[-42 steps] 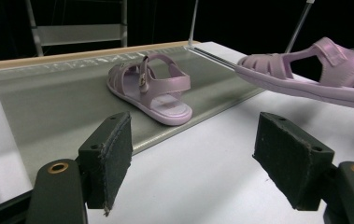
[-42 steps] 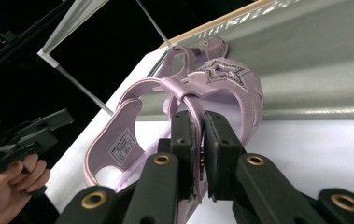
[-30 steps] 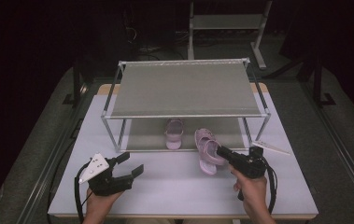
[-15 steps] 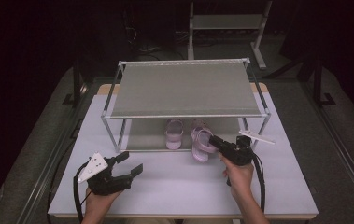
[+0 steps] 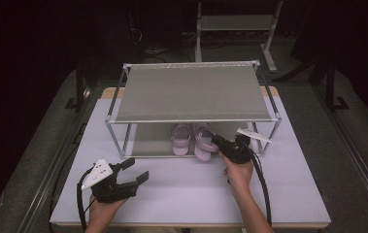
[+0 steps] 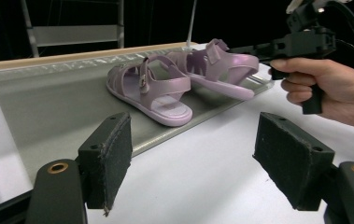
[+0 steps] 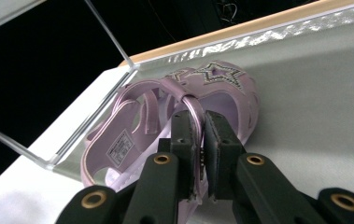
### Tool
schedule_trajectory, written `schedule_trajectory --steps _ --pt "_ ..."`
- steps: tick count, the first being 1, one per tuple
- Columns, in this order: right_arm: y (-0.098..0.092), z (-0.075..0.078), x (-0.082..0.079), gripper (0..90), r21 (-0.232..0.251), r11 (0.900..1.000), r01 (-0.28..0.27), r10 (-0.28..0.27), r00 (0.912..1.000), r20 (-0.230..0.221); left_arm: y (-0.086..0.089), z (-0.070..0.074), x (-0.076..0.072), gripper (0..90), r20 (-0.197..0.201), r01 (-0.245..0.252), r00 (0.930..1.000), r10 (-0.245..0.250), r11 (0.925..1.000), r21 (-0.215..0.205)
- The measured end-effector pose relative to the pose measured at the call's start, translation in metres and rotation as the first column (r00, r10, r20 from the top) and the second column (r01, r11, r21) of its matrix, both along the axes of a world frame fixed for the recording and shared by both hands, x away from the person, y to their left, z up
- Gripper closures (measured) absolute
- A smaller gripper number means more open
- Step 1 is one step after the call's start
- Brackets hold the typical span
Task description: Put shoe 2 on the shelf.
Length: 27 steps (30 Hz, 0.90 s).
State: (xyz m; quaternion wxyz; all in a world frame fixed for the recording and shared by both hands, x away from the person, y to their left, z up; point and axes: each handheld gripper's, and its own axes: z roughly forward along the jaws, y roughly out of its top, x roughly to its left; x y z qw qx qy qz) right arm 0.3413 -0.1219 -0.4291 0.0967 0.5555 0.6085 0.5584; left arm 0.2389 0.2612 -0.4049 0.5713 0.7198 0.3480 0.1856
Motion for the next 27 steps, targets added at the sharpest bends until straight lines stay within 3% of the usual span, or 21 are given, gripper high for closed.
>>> schedule_trajectory --steps 3,9,14,27 --pt "0.006 0.002 0.008 82.4 -0.023 1.0 0.005 -0.004 0.9997 0.023 -0.001 0.0 0.0 27.4 0.0 0.005 1.0 -0.005 1.0 0.003" --pt "0.012 -0.002 0.017 82.5 -0.042 0.999 0.028 -0.028 0.9996 0.0 0.0 0.0 0.0 27.4 0.0 0.008 1.0 -0.008 1.0 0.0" --pt "0.014 -0.003 0.023 82.4 -0.056 0.997 0.047 -0.046 0.9989 0.009 -0.001 0.0 0.0 27.4 0.0 0.01 1.0 -0.01 1.0 -0.001" --pt "0.019 -0.009 0.032 82.3 -0.111 0.993 0.038 -0.036 0.9992 0.019 -0.001 -0.001 0.0 27.4 -0.001 0.012 0.9999 -0.012 0.9999 -0.002"
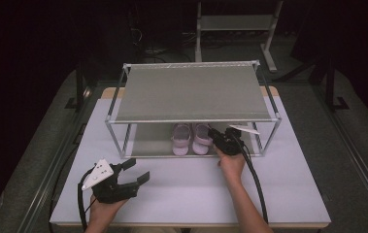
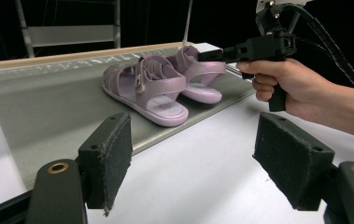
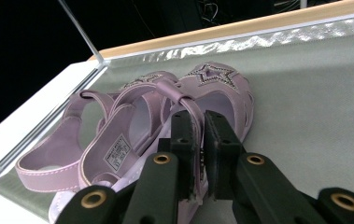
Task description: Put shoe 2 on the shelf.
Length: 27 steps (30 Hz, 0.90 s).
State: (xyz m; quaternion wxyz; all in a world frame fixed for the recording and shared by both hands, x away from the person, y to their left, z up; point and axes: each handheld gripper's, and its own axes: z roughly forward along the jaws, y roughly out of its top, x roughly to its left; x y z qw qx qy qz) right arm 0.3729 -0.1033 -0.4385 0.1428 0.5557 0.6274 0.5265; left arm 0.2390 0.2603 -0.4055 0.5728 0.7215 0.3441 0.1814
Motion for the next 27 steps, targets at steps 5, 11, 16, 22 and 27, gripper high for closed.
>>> schedule_trajectory --steps 5,11,16,22,27 --pt "0.004 -0.002 0.0 82.0 -0.038 0.999 -0.005 0.006 1.0 0.007 0.0 0.0 0.0 27.5 0.002 -0.001 1.0 0.001 1.0 0.0" --pt "0.009 -0.004 -0.001 81.8 -0.053 0.999 -0.012 0.013 0.9998 0.015 0.0 0.0 0.001 27.5 -0.001 -0.005 1.0 0.005 1.0 -0.004" --pt "0.006 -0.005 -0.001 78.6 -0.089 0.995 -0.034 0.037 0.9989 0.031 -0.001 0.0 0.001 27.5 -0.002 -0.005 1.0 0.005 1.0 -0.005" --pt "0.005 -0.004 -0.002 73.7 -0.053 0.998 -0.03 0.031 0.9993 0.021 -0.001 0.0 0.001 27.5 0.0 -0.001 1.0 0.001 1.0 -0.002" --pt "0.002 0.002 -0.011 73.0 0.006 1.0 -0.023 0.023 0.9997 0.011 0.0 0.0 0.0 27.5 0.001 0.001 1.0 -0.001 1.0 -0.001"
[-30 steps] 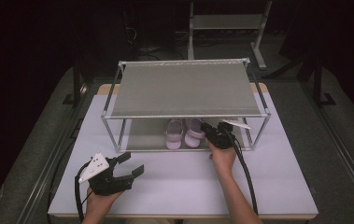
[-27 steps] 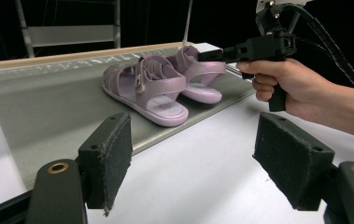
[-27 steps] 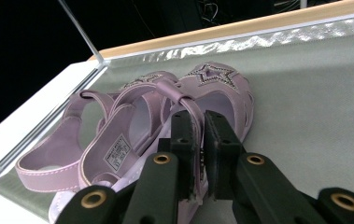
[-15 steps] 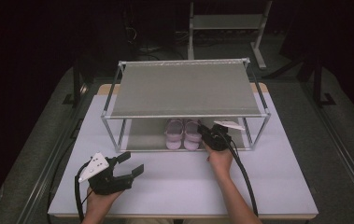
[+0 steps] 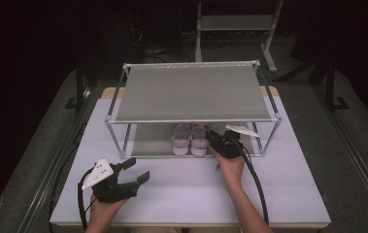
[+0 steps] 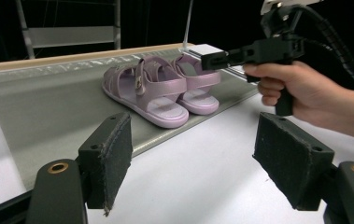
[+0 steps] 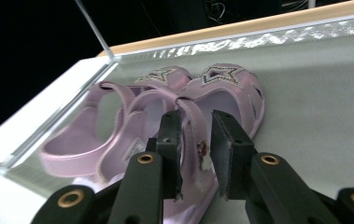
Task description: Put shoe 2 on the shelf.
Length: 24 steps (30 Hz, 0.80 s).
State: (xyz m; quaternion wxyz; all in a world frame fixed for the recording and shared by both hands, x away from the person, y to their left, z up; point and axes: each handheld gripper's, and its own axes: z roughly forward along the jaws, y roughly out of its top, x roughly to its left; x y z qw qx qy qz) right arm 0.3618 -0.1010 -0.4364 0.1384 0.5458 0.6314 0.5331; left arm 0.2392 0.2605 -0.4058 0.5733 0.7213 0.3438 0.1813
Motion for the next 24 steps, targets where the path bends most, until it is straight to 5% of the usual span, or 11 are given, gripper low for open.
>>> schedule_trajectory --steps 13,24 --pt "-0.023 0.003 -0.028 70.1 0.06 0.998 -0.03 0.03 0.9996 0.002 -0.002 0.001 -0.004 27.5 0.011 0.006 0.9999 -0.006 1.0 0.003" --pt "-0.038 0.004 -0.036 68.2 0.081 0.995 -0.05 0.051 0.9986 -0.012 -0.002 0.001 -0.004 27.4 0.008 0.006 1.0 -0.006 1.0 0.005"
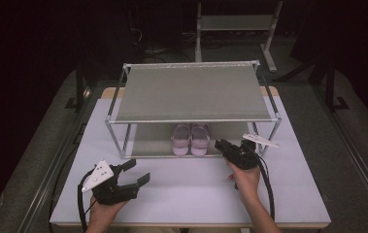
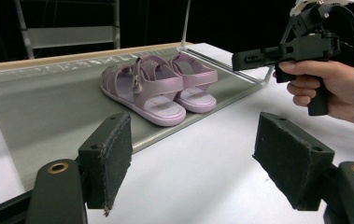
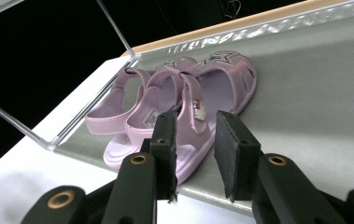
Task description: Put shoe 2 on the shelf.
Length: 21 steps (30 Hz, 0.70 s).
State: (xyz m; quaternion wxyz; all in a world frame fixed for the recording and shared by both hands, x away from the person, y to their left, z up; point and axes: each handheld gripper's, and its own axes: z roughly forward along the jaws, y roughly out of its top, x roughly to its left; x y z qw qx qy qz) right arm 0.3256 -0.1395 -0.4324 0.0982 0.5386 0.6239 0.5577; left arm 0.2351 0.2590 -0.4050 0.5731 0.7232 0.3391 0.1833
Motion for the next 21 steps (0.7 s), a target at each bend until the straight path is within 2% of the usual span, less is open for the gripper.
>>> schedule_trajectory --steps 9,21 --pt "-0.01 -0.001 -0.006 66.1 0.013 1.0 -0.022 0.023 0.9995 -0.023 0.001 0.0 0.0 27.4 0.003 -0.005 1.0 0.005 1.0 0.002" --pt "-0.023 -0.003 -0.013 62.2 0.002 0.999 -0.051 0.051 0.9979 -0.039 0.0 -0.001 0.0 27.3 -0.005 -0.001 1.0 0.001 1.0 0.005"
